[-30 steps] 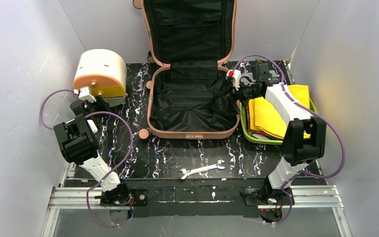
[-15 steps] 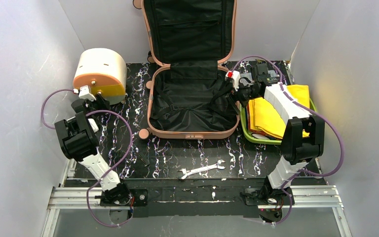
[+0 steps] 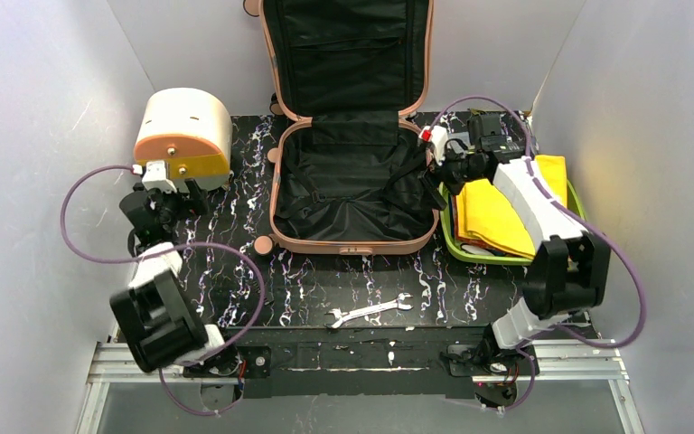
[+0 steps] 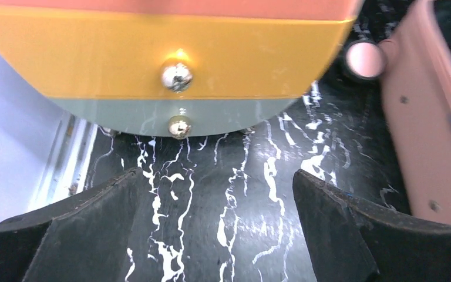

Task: Open, take out, and arrange the luggage
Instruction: Reset both arms

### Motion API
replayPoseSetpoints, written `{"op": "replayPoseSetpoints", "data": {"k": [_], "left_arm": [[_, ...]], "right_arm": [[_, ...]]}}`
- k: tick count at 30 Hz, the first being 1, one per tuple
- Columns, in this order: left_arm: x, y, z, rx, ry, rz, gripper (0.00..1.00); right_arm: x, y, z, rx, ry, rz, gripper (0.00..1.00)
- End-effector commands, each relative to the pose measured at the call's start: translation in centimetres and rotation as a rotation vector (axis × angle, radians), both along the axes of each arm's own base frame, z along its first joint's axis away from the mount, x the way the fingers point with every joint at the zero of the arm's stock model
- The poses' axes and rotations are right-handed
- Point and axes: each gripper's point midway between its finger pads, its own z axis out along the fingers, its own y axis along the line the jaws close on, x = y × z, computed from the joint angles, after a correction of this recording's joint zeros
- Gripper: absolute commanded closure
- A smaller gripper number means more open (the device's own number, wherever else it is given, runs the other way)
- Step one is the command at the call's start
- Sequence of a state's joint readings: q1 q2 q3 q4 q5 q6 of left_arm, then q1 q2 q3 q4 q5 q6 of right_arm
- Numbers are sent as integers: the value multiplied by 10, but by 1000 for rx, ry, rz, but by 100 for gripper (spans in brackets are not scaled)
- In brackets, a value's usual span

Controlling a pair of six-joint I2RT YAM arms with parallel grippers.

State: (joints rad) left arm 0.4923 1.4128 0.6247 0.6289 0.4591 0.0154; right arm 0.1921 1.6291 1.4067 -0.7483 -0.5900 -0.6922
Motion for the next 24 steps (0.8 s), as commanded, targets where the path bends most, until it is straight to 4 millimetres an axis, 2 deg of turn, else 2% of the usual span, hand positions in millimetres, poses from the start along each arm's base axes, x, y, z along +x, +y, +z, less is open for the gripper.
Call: {"op": "replayPoseSetpoints", "data": {"k": [1, 6, 9, 11, 13, 17, 19, 24], "left_arm": [[-54, -46, 22, 67, 60, -252, 2], [-131, -120, 27, -20, 203, -630, 2], [-171, -149, 34, -70, 253, -762, 2], [-187, -157, 35, -82, 259, -783, 2], [-198, -163, 31, -95, 253, -766, 2], [-216, -172, 31, 13, 189, -743, 2], [-225, -177, 30, 73, 153, -736, 2], [-241, -187, 27, 254, 45, -733, 2]], "right_arm": [[-17, -23, 39, -61, -102, -121, 0], [-38, -58, 69, -113, -260, -329, 0], [-60, -76, 99, -69, -411, -453, 0], [-81, -85, 119, -20, -505, -509, 0], [-105, -89, 127, 11, -504, -534, 0], [-146, -92, 120, 38, -510, -521, 0], [-168, -91, 125, 83, -568, -497, 0], [-210, -71, 125, 73, -596, -236, 0]]}}
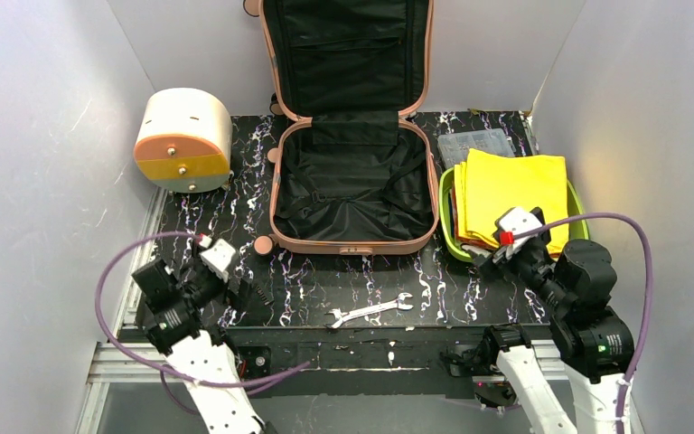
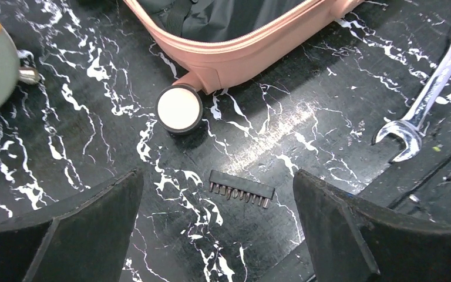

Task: Open, take out, and arrange the luggage
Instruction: Reset both arms

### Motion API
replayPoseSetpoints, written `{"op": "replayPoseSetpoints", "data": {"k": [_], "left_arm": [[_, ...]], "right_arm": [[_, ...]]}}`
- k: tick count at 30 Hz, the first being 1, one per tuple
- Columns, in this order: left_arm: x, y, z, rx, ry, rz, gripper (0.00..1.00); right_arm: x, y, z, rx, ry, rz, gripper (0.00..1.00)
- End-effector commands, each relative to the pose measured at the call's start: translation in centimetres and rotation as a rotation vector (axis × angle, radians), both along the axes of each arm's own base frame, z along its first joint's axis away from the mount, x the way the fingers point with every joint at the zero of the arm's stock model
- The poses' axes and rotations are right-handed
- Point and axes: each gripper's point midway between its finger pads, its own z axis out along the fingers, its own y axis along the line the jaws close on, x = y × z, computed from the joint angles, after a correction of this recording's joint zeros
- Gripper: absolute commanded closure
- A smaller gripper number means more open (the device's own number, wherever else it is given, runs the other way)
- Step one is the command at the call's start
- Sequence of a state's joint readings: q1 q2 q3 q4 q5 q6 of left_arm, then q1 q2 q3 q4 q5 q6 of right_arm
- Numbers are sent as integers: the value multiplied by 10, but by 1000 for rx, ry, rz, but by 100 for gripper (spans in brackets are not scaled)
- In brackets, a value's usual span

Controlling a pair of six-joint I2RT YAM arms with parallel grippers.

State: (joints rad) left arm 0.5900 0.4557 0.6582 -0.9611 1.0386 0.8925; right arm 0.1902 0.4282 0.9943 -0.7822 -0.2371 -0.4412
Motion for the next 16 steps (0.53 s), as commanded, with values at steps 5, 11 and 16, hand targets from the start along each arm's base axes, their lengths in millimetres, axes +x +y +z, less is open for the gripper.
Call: {"op": "replayPoseSetpoints", "data": {"k": [5, 11, 16], "left_arm": [[-28, -25, -13, 71, -116, -83, 2], [-35, -36, -10, 71, -180, -125, 2], [-23, -34, -7, 2, -187, -102, 2]], "right_arm": [[-51, 27, -25, -188, -3, 359, 0], [-82, 48, -43, -180, -1, 569, 0], [-76, 48, -51, -182, -6, 558, 0]]}}
